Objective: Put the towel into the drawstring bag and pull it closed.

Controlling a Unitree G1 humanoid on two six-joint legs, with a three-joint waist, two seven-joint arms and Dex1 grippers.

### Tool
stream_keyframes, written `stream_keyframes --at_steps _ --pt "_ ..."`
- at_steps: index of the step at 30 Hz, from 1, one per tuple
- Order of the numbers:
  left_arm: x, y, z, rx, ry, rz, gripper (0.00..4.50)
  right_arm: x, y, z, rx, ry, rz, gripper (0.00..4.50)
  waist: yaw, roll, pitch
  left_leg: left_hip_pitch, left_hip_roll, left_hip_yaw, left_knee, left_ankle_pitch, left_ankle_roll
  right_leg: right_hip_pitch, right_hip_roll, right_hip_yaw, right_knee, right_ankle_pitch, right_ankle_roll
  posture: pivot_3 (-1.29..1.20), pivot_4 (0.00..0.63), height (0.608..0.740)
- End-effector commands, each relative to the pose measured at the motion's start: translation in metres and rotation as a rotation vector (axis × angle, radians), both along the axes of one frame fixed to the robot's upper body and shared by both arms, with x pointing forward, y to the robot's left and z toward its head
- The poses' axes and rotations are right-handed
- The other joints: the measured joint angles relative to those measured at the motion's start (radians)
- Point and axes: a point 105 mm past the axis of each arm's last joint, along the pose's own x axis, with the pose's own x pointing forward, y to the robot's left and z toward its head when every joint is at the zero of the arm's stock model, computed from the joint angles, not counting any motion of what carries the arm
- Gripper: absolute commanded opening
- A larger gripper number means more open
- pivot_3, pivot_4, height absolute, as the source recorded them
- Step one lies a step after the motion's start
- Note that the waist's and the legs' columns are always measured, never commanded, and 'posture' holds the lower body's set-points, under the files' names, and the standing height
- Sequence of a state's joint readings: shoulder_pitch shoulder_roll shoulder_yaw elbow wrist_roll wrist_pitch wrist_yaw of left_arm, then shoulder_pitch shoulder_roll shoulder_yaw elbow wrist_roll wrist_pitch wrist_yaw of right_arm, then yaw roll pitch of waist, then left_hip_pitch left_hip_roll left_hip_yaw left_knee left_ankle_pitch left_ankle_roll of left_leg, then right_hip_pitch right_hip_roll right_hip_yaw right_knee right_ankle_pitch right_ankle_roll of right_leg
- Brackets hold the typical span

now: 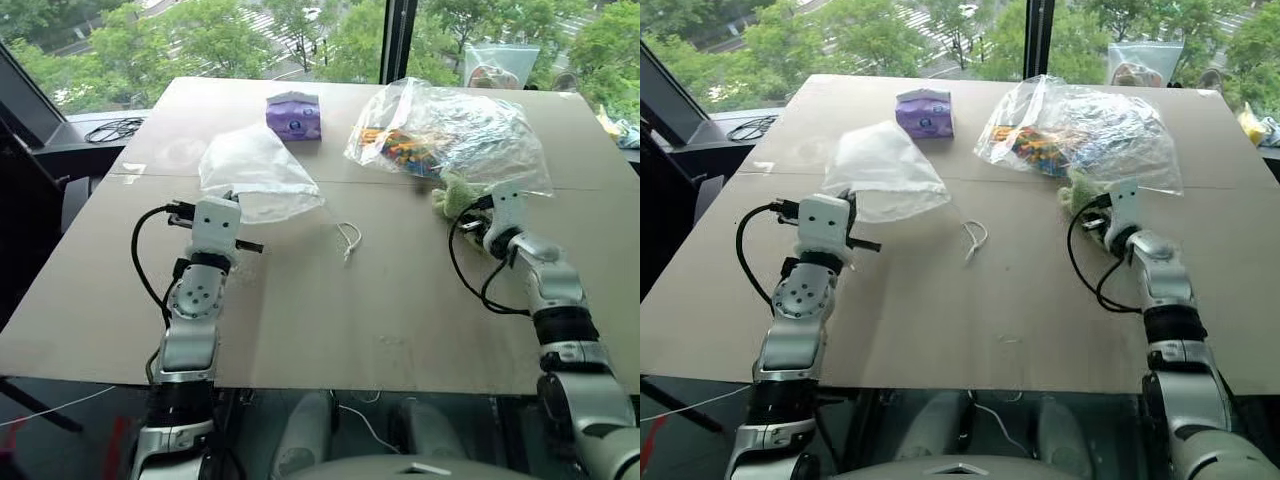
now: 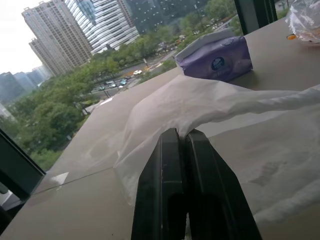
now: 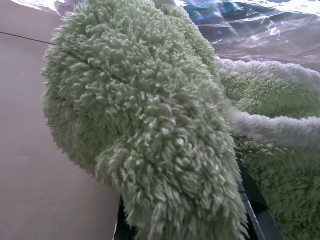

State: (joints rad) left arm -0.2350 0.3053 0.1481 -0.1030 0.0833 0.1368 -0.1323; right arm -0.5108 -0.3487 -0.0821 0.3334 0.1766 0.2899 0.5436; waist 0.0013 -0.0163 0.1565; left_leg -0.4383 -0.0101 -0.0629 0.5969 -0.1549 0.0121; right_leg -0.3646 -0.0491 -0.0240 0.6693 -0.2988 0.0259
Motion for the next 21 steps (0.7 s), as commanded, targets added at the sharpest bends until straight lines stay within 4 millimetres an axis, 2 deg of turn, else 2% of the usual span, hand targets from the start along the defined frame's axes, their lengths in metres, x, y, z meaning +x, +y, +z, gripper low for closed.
stream_keyframes --at_steps 1,3,6,10,14,16,18,21 --pt "0.002 -0.016 0.017 -0.133 -0.012 -0.08 0.0 -0.037 0.048 0.053 0.101 -0.166 0.307 0.13 -0.015 0.003 0.003 -0.001 0.0 0.002 0.0 0.0 0.0 -0.003 0.0 0.001 0.002 -0.001 0.001 0.0 0.15 0.74" --pt "0.003 -0.023 0.018 -0.241 0.01 -0.119 0.0 -0.062 0.064 0.063 0.158 -0.157 0.446 0.13 -0.021 0.005 0.006 -0.011 0.0 0.005 0.001 0.0 0.0 -0.015 0.0 0.004 0.009 -0.002 0.003 0.0 0.15 0.74" --pt "0.001 -0.036 0.026 -0.389 0.02 -0.198 0.0 -0.085 0.081 0.065 0.159 -0.111 0.557 0.13 -0.019 0.003 0.009 -0.011 0.0 0.005 0.001 0.0 0.0 -0.015 0.001 0.003 0.009 -0.002 0.004 0.0 0.15 0.74" --pt "-0.004 -0.047 0.03 -0.483 0.045 -0.271 0.0 -0.086 0.097 0.063 0.112 -0.1 0.533 0.13 -0.016 0.003 0.013 -0.01 0.0 0.004 0.004 0.0 0.0 -0.014 0.003 0.0 0.009 -0.002 0.004 0.0 0.15 0.74" --pt "-0.009 -0.054 0.033 -0.538 0.069 -0.325 0.0 -0.074 0.113 0.063 0.055 -0.154 0.439 0.13 -0.013 0.002 0.014 -0.009 0.0 0.003 0.007 0.001 0.0 -0.013 0.005 0.001 0.01 -0.001 0.006 0.0 0.15 0.74" --pt "-0.013 -0.059 0.035 -0.54 0.078 -0.349 0.0 -0.068 0.118 0.069 0.085 -0.185 0.384 0.13 -0.013 0.002 0.015 -0.009 0.0 0.003 0.009 0.002 0.0 -0.013 0.006 0.002 0.01 0.0 0.006 0.0 0.15 0.74" --pt "-0.015 -0.063 0.037 -0.544 0.085 -0.367 0.0 -0.072 0.126 0.077 0.11 -0.221 0.404 0.13 -0.012 0.002 0.015 -0.009 0.0 0.003 0.01 0.002 0.0 -0.013 0.007 0.004 0.01 0.001 0.006 0.0 0.15 0.74" --pt "-0.015 -0.066 0.041 -0.559 0.087 -0.377 0.0 -0.085 0.14 0.072 -0.019 -0.278 0.497 0.13 -0.009 0.002 0.015 -0.01 0.0 0.004 0.01 0.002 0.0 -0.013 0.008 0.008 0.01 0.001 0.006 0.0 0.15 0.74"
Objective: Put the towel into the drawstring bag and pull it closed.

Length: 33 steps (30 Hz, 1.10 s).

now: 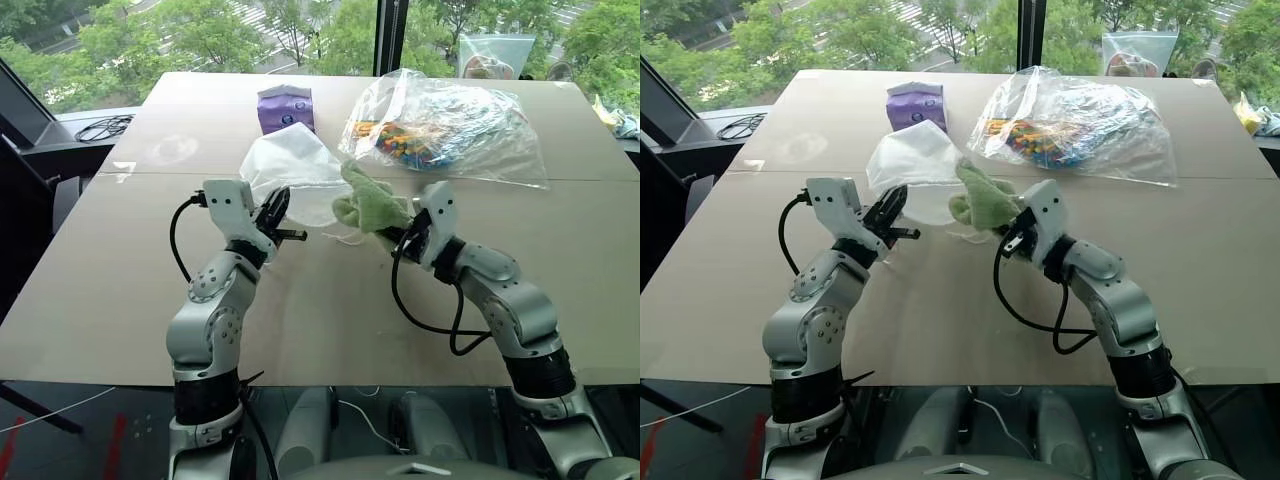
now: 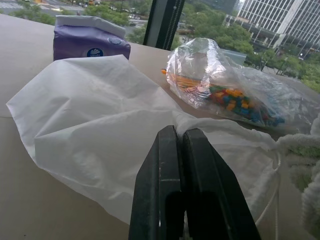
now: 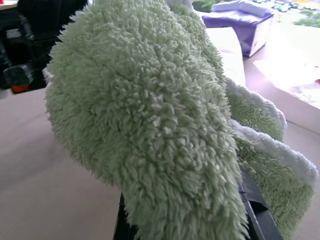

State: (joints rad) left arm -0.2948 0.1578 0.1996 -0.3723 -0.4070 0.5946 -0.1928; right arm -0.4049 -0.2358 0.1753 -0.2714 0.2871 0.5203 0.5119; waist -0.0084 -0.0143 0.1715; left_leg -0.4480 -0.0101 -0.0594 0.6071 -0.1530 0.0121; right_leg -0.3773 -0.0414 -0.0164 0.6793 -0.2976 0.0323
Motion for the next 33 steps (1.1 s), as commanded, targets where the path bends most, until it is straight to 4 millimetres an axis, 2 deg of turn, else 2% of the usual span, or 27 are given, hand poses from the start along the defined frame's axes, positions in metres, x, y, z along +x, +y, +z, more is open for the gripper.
stream_keyframes --at_steps 1,6,16,20,24,28,31,33 --pt "-0.006 -0.008 0.02 -0.024 -0.054 -0.033 0.0 -0.018 0.015 0.01 -0.12 -0.167 0.1 0.13 0.001 0.0 0.0 0.0 0.0 0.0 0.0 0.0 0.0 0.0 0.0 0.0 0.0 0.0 0.0 0.0 0.15 0.74" --pt "-0.007 -0.014 0.023 -0.027 -0.05 -0.056 0.0 -0.013 0.016 0.001 -0.279 -0.262 0.081 0.13 0.0 0.0 0.0 0.0 0.0 0.001 0.0 0.0 0.0 0.0 0.001 0.001 0.0 0.0 0.0 0.0 0.15 0.74" --pt "-0.012 -0.029 0.023 -0.042 -0.046 -0.138 0.0 -0.003 0.021 -0.004 -0.389 -0.331 0.046 0.13 -0.001 -0.001 0.001 0.001 0.002 0.001 0.001 0.0 0.0 0.0 0.003 0.002 0.0 0.0 0.0 0.0 0.15 0.74" --pt "-0.016 -0.036 0.025 -0.048 -0.053 -0.181 0.0 0.005 0.018 -0.009 -0.433 -0.322 0.003 0.13 0.0 -0.001 0.001 0.0 0.002 0.001 0.001 0.0 -0.001 0.0 0.003 0.003 0.0 0.0 0.0 0.0 0.15 0.74" --pt "-0.02 -0.042 0.025 -0.037 -0.061 -0.222 0.0 0.002 0.019 -0.012 -0.482 -0.348 0.048 0.13 0.0 -0.001 0.001 0.0 0.002 0.001 0.001 0.0 -0.001 0.0 0.003 0.003 0.0 0.0 0.0 0.0 0.15 0.74" --pt "-0.026 -0.052 0.022 -0.012 -0.062 -0.283 0.0 0.008 0.019 0.001 -0.348 -0.285 -0.015 0.13 -0.002 -0.001 0.001 0.0 0.002 0.001 0.001 0.0 -0.001 0.0 0.003 0.003 0.001 0.0 0.0 0.0 0.15 0.74" --pt "-0.032 -0.059 0.017 0.011 -0.057 -0.333 0.0 0.025 0.008 0.019 -0.162 -0.192 -0.156 0.13 -0.004 0.0 0.001 0.001 0.003 0.001 0.001 0.0 -0.001 0.0 0.003 0.003 0.001 0.0 -0.001 0.0 0.15 0.74" --pt "-0.033 -0.06 0.012 0.008 -0.03 -0.347 0.0 0.029 0.004 0.025 -0.072 -0.136 -0.186 0.13 -0.002 0.0 0.001 0.001 0.004 0.001 0.001 0.0 -0.001 0.0 0.004 0.003 0.002 0.0 -0.001 0.0 0.15 0.74"
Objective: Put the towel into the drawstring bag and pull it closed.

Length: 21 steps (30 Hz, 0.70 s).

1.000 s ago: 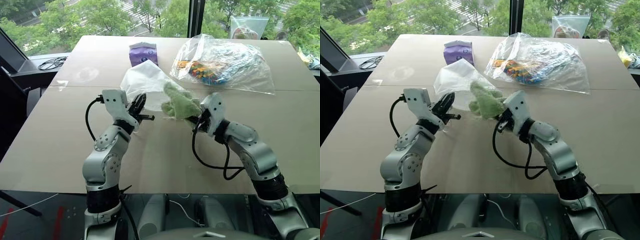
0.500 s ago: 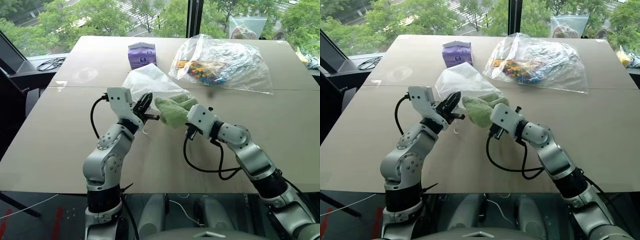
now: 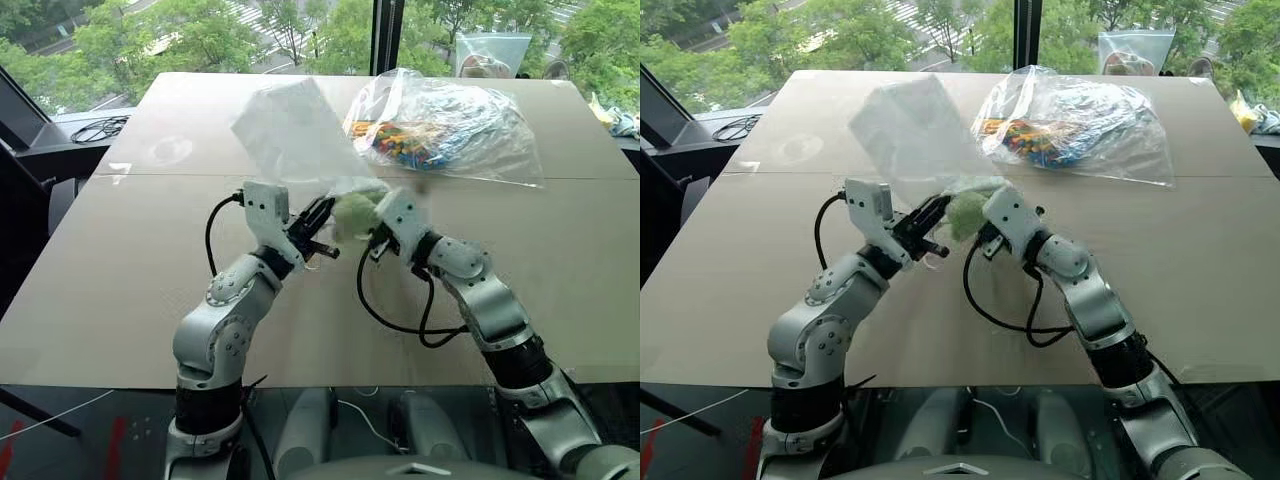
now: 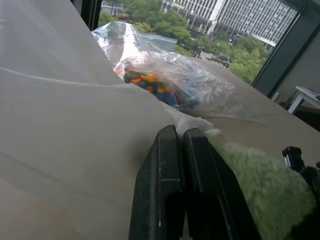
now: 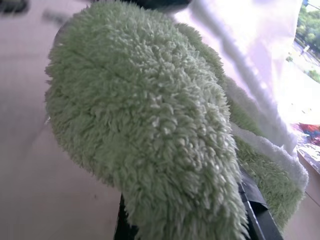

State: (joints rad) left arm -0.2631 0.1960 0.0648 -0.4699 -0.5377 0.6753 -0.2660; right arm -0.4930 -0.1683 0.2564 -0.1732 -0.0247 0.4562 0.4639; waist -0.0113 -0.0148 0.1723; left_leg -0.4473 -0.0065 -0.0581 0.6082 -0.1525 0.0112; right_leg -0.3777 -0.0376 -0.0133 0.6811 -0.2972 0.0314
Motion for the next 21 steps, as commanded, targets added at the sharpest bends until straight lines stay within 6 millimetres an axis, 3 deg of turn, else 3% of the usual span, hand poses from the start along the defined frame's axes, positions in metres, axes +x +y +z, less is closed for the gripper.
stream_keyframes --at_steps 1,4,9,11,14,16,18,21 --pt "-0.01 -0.007 0.009 -0.006 -0.034 -0.054 0.0 0.008 -0.012 0.026 0.176 0.021 -0.063 0.13 0.002 0.0 0.0 0.0 0.0 0.0 0.0 0.0 0.0 0.0 0.0 0.0 0.0 0.0 0.0 0.0 0.15 0.74" --pt "-0.01 -0.008 0.008 -0.002 -0.029 -0.061 0.0 0.005 -0.009 0.029 0.286 0.098 -0.038 0.13 0.002 0.0 0.0 0.0 0.0 0.0 0.0 0.0 0.0 0.0 0.0 0.0 0.0 0.0 0.0 0.0 0.15 0.74" --pt "-0.014 -0.013 0.018 -0.041 -0.057 -0.109 0.0 -0.025 0.019 0.006 -0.034 -0.042 0.157 0.13 0.001 0.0 0.0 0.0 0.0 0.001 0.0 0.0 0.0 0.0 0.0 0.0 0.0 0.0 -0.001 0.0 0.15 0.74" --pt "-0.017 -0.013 0.022 -0.033 -0.084 -0.14 0.0 -0.024 0.018 -0.003 -0.197 -0.183 0.163 0.13 -0.001 0.001 0.0 0.0 0.0 0.002 0.0 0.0 0.0 -0.001 0.0 0.001 0.0 0.0 0.0 0.0 0.15 0.74" --pt "-0.016 -0.005 0.026 -0.026 -0.102 -0.144 0.0 -0.001 -0.002 0.01 -0.209 -0.307 0.013 0.13 -0.002 0.001 0.0 0.001 0.0 0.002 0.0 0.0 0.0 0.0 0.001 0.001 0.0 0.0 0.0 0.0 0.15 0.74" --pt "-0.015 -0.001 0.027 -0.022 -0.104 -0.146 0.0 0.019 -0.022 0.025 -0.085 -0.287 -0.149 0.13 -0.001 0.0 0.0 0.001 0.002 0.002 0.001 0.0 0.0 0.0 0.002 0.001 0.001 0.001 -0.001 0.0 0.15 0.74" --pt "-0.017 -0.002 0.028 -0.031 -0.092 -0.176 0.0 0.015 -0.017 0.03 -0.013 -0.263 -0.109 0.13 -0.001 0.0 0.001 0.001 0.002 0.001 0.001 0.001 -0.002 0.0 0.003 0.001 0.002 0.001 -0.002 0.0 0.15 0.74" --pt "-0.02 -0.006 0.027 -0.06 -0.067 -0.221 0.0 -0.021 0.019 0.023 -0.115 -0.382 0.135 0.13 -0.001 0.0 0.001 0.001 0.003 0.002 0.001 0.001 -0.002 0.0 0.003 0.001 0.002 0.001 -0.002 0.0 0.15 0.74"
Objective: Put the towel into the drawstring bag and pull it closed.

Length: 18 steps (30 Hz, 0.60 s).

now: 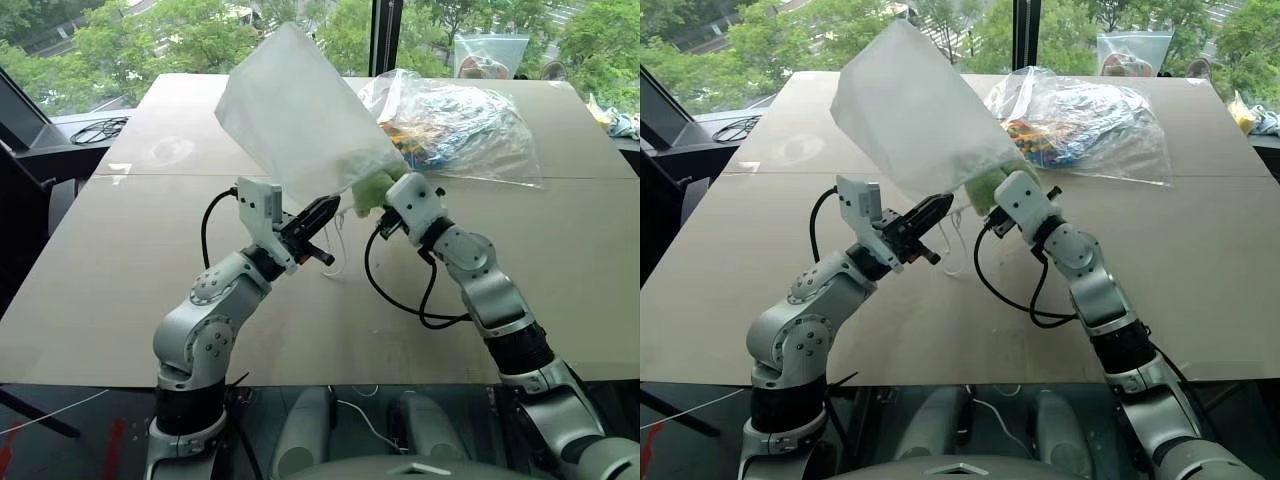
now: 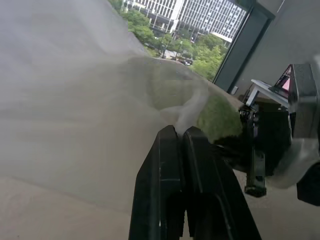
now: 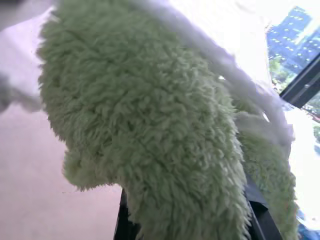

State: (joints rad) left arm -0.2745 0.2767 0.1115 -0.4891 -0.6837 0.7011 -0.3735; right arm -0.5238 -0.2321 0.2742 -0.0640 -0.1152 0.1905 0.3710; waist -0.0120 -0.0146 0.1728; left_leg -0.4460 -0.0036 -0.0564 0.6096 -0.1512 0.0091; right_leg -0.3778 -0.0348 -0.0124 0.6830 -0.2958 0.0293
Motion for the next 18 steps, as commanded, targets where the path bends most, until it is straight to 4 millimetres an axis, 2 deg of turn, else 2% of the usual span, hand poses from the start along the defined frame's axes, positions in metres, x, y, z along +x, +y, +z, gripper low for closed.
stream_keyframes --at_steps 1,4,5,7,9,10,13,14,15,17,18 --pt "-0.009 -0.009 0.012 -0.035 -0.023 -0.082 0.0 -0.033 0.031 0.009 -0.059 -0.146 0.179 0.13 -0.001 0.0 0.0 0.0 0.0 0.0 0.0 0.0 0.0 0.0 0.0 0.0 -0.001 0.0 0.0 0.0 0.15 0.74" --pt "-0.011 -0.014 0.01 -0.043 -0.011 -0.105 0.0 -0.007 0.006 0.023 0.142 -0.099 -0.016 0.13 -0.001 0.0 0.0 -0.001 0.0 0.001 -0.001 0.0 0.0 0.0 0.0 0.0 -0.001 0.0 0.0 0.0 0.15 0.74" --pt "-0.013 -0.016 0.01 -0.048 -0.008 -0.114 0.0 -0.009 0.008 0.024 0.155 -0.101 0.005 0.13 0.0 0.0 0.0 0.0 0.001 0.001 0.0 0.0 0.0 0.0 0.0 0.001 0.0 0.0 0.0 0.0 0.15 0.74" --pt "-0.015 -0.022 0.01 -0.058 0.0 -0.138 0.0 -0.038 0.038 0.01 -0.015 -0.146 0.218 0.13 0.004 0.0 0.0 0.0 0.001 0.0 0.0 0.0 0.0 0.0 0.0 0.0 0.0 0.0 0.0 0.0 0.15 0.74" --pt "-0.018 -0.027 0.009 -0.061 0.003 -0.168 0.0 -0.045 0.043 -0.004 -0.085 -0.151 0.246 0.13 0.003 0.0 0.0 0.0 0.0 0.001 0.002 0.0 0.0 0.001 0.0 0.0 0.0 0.0 0.0 0.0 0.15 0.74" --pt "-0.019 -0.029 0.009 -0.061 0.003 -0.178 0.0 -0.035 0.034 0.0 -0.035 -0.136 0.167 0.13 0.002 0.0 0.0 0.0 0.0 0.001 0.002 0.0 0.0 0.001 0.0 0.0 0.0 0.0 0.0 0.0 0.15 0.74" --pt "-0.022 -0.03 0.009 -0.067 0.008 -0.19 0.0 0.006 -0.008 0.019 0.229 -0.05 -0.125 0.13 -0.001 0.0 0.0 0.0 0.001 0.001 0.002 0.0 0.0 -0.001 0.0 0.001 0.003 0.0 0.0 0.0 0.15 0.74" --pt "-0.023 -0.031 0.009 -0.072 0.013 -0.2 0.0 0.007 -0.009 0.022 0.285 -0.02 -0.112 0.13 0.0 0.0 0.0 0.001 0.001 0.001 0.002 0.0 -0.001 -0.001 0.0 0.001 0.005 0.0 0.0 0.0 0.15 0.74" --pt "-0.025 -0.033 0.009 -0.076 0.018 -0.213 0.0 0.001 -0.001 0.023 0.284 -0.012 -0.04 0.13 0.001 0.0 0.0 0.001 0.002 0.0 0.002 0.001 -0.001 -0.001 0.0 0.001 0.006 0.0 -0.001 0.0 0.15 0.74" --pt "-0.03 -0.036 0.008 -0.079 0.03 -0.248 0.0 -0.027 0.029 0.006 0.035 -0.094 0.177 0.13 0.003 0.0 0.0 0.002 0.003 0.001 0.002 0.001 -0.002 0.0 0.0 0.001 0.006 0.001 -0.002 0.0 0.15 0.74" --pt "-0.032 -0.038 0.008 -0.077 0.032 -0.261 0.0 -0.032 0.032 -0.005 -0.077 -0.134 0.207 0.13 0.001 0.0 0.0 0.002 0.003 0.001 0.002 0.001 -0.002 0.0 0.001 0.001 0.006 0.001 -0.002 0.0 0.15 0.74"
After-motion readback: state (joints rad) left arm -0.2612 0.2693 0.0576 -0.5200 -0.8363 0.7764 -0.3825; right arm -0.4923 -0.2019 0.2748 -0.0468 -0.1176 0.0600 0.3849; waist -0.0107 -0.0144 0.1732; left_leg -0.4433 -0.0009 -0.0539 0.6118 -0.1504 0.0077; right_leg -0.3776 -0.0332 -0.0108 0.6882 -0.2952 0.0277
